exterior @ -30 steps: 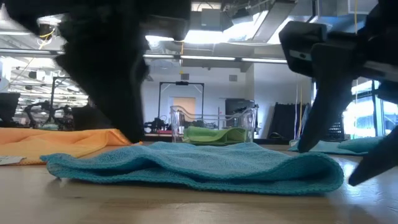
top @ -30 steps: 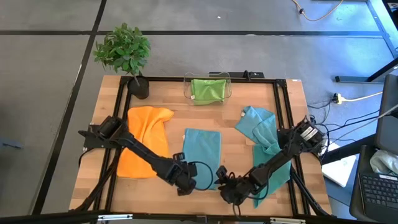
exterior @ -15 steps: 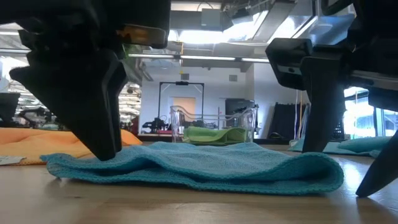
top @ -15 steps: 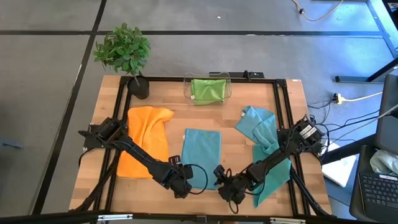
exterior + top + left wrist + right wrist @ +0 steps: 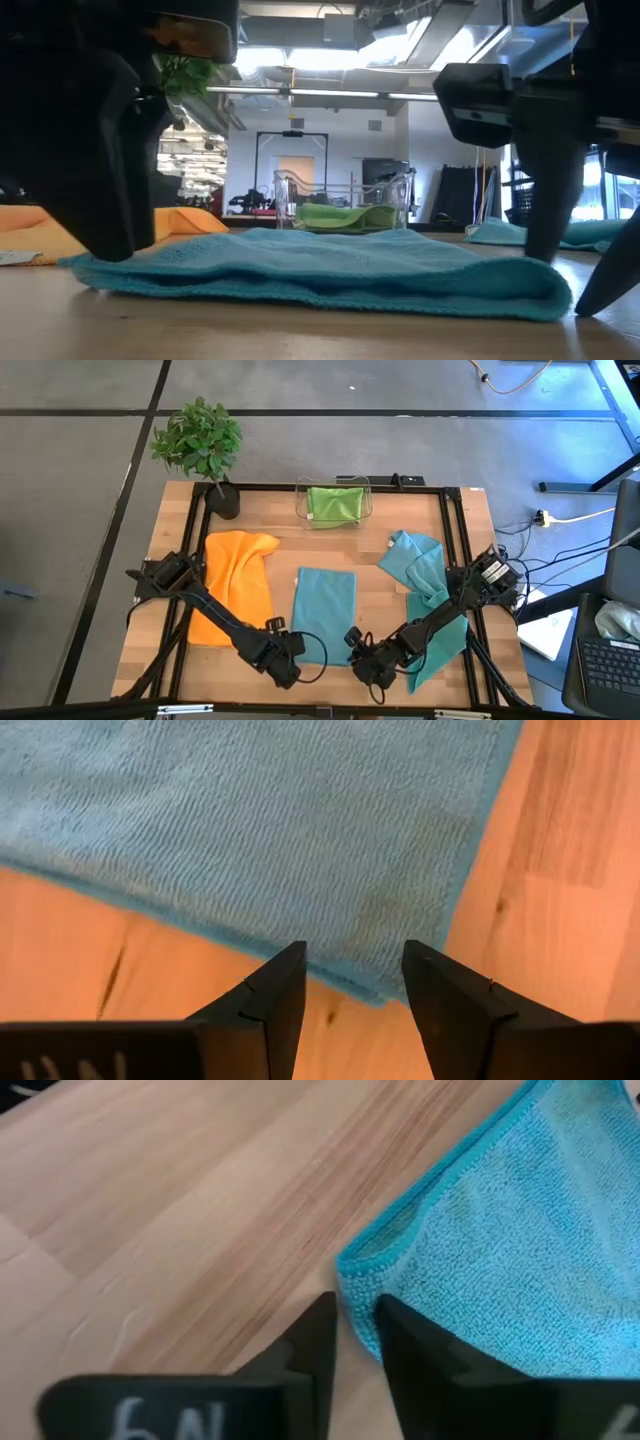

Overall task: Fold microfiber towels
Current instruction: Fold the top left blue microfiber towel

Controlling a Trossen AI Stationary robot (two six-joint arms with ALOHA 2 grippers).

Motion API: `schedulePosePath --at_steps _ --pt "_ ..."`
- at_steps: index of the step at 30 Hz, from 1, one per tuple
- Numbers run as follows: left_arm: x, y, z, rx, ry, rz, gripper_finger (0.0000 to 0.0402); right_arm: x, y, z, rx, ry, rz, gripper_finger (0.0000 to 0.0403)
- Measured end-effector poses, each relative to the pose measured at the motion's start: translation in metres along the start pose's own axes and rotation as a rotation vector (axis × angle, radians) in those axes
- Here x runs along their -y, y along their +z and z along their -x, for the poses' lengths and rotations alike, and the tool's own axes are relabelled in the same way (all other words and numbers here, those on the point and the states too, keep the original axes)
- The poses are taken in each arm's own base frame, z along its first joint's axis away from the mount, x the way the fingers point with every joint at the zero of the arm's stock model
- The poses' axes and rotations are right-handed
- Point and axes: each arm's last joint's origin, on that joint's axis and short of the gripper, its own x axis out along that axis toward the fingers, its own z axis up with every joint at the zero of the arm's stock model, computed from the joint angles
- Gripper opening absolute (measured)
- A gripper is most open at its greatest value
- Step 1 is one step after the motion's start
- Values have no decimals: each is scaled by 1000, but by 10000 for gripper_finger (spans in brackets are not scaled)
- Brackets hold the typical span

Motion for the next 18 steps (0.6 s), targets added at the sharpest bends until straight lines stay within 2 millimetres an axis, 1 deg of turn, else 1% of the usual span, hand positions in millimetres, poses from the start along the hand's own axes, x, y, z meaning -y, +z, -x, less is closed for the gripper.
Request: schedulePosePath --at_steps 5,9,12,14,16,18 --pt "-3 -7 2 -35 54 3 161 0 -1 0 -9 4 2 30" --pt "-5 -10 0 -52 67 19 161 0 -1 0 -10 4 0 8" --pt "-3 -11 1 -68 47 3 161 0 -1 0 -10 3 0 7" --pt "-2 -12 2 -69 43 -25 161 0 -1 0 -10 3 -1 13" --pt "2 -12 7 -46 45 -82 161 0 -1 0 -10 3 -1 23" --pt "9 -12 14 14 60 -181 161 0 -1 0 -10 1 -1 34"
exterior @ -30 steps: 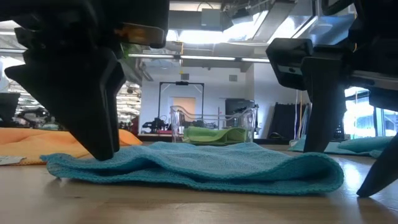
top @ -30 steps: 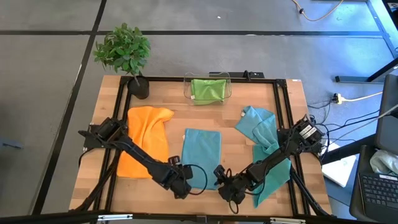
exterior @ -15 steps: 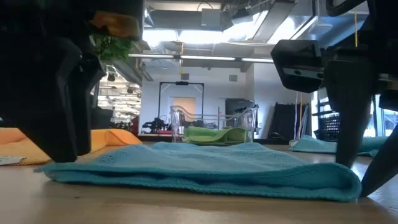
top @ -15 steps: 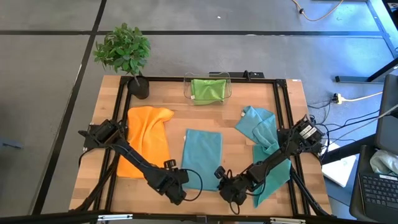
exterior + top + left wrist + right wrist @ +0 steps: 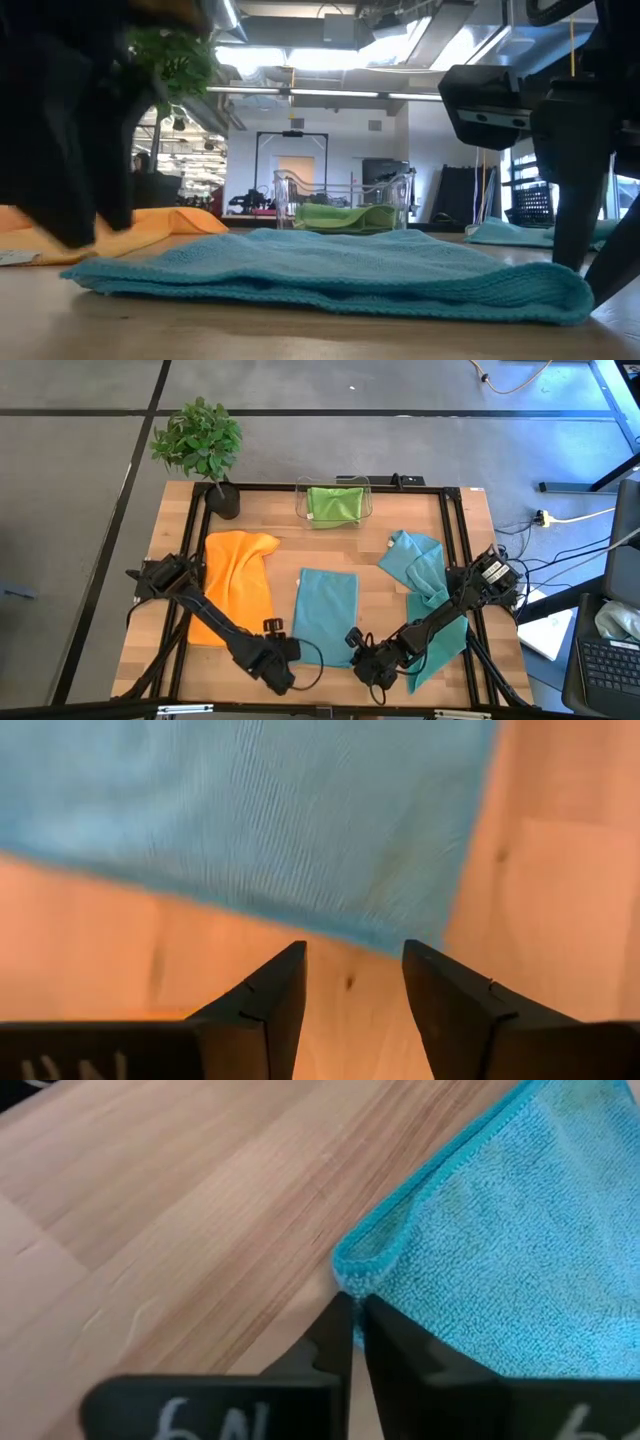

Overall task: Fold microfiber towels
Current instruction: Fold the top left blue microfiber towel

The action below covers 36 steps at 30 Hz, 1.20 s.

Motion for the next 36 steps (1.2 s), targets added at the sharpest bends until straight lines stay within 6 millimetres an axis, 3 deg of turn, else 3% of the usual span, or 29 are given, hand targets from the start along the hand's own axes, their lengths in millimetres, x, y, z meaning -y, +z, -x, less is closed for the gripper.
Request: schedulePosePath --at_steps 5,9,20,30,36 --pt "16 -11 14 126 96 -335 161 0 0 0 0 -6 -4 58" --pt "27 -19 13 147 105 -482 161 0 0 0 1 -7 -4 71" --pt "26 -15 -17 98 135 -655 161 -1 0 0 2 -3 -1 74" --pt "23 -10 -22 85 142 -733 158 -2 0 0 4 8 -1 74" --pt "23 -10 -23 75 123 -706 117 -2 0 0 5 15 4 51"
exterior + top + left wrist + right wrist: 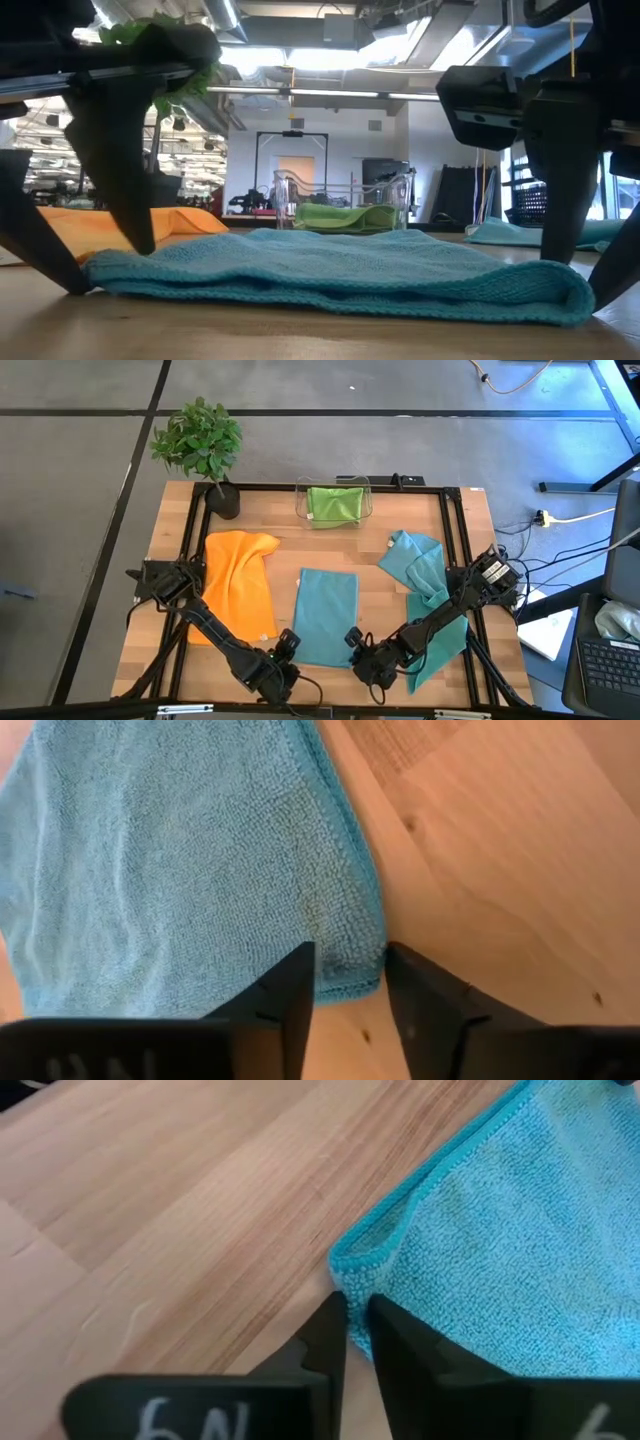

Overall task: Fold microfiber towels
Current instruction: Fold the top left blue microfiber towel

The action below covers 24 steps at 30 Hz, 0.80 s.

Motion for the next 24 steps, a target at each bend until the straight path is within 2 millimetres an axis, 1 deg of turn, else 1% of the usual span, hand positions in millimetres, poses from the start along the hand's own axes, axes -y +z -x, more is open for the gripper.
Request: schedulePosePath --at_steps 6,9,14,17,21,24 --pt "1 0 -1 -2 -12 52 44 0 0 0 1 3 2 8" --pt "1 0 -1 3 -13 74 10 0 0 0 6 2 3 9" --pt "1 2 -1 12 -11 86 8 0 1 0 10 1 3 7" --pt "-1 8 2 29 -5 98 2 0 2 3 13 2 4 4" --pt "-8 22 16 55 1 118 2 1 7 15 44 0 0 6" --pt "-13 31 28 69 -6 175 2 -1 12 28 69 5 2 3"
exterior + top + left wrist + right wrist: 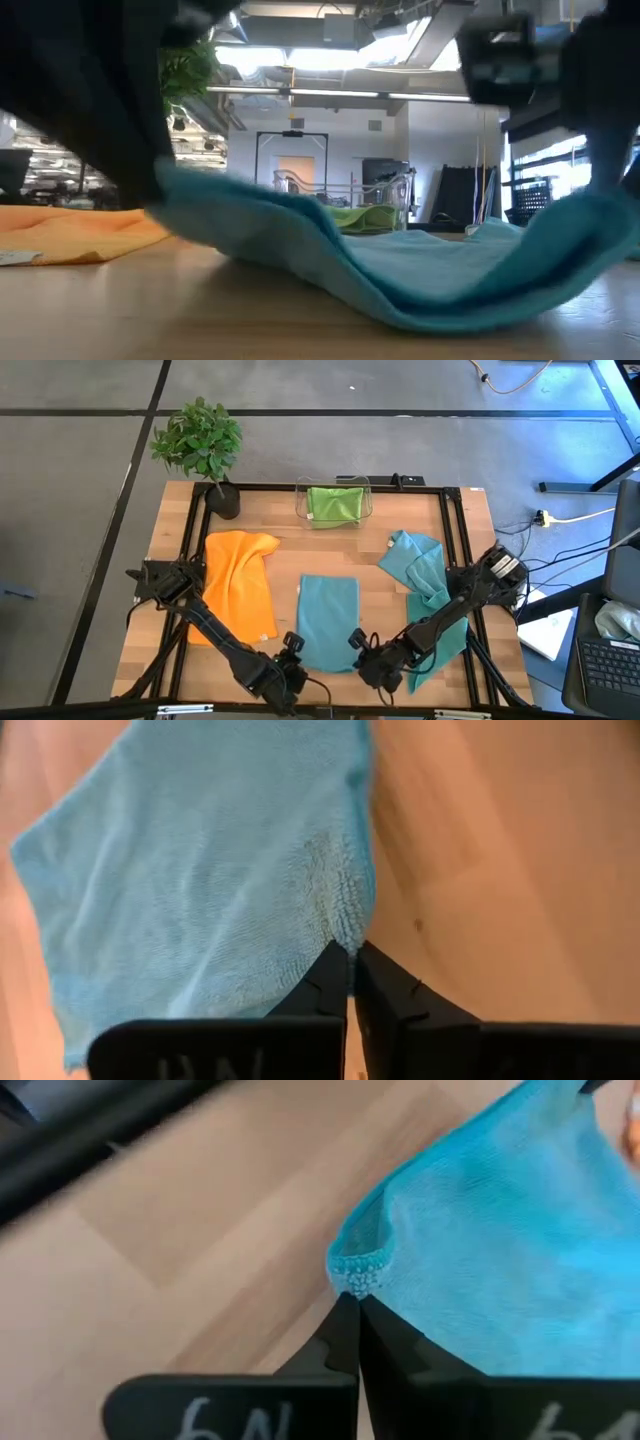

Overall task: Fold microfiber towels
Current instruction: Fold the top left blue microfiber towel

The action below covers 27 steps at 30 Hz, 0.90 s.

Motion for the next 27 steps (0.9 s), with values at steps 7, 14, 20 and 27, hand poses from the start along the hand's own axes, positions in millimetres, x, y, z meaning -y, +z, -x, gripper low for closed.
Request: schedulePosePath --at_steps 7,14,20,27 --pt "5 16 19 52 -91 177 1 -17 9 16 53 132 -41 8" --pt "4 19 27 84 -18 167 1 -19 -1 24 -88 -75 -42 3" --pt "-19 17 17 36 149 61 1 -9 -10 26 -197 -318 22 7" --pt "-55 14 -1 -63 256 79 1 6 -26 28 -350 -455 1 5"
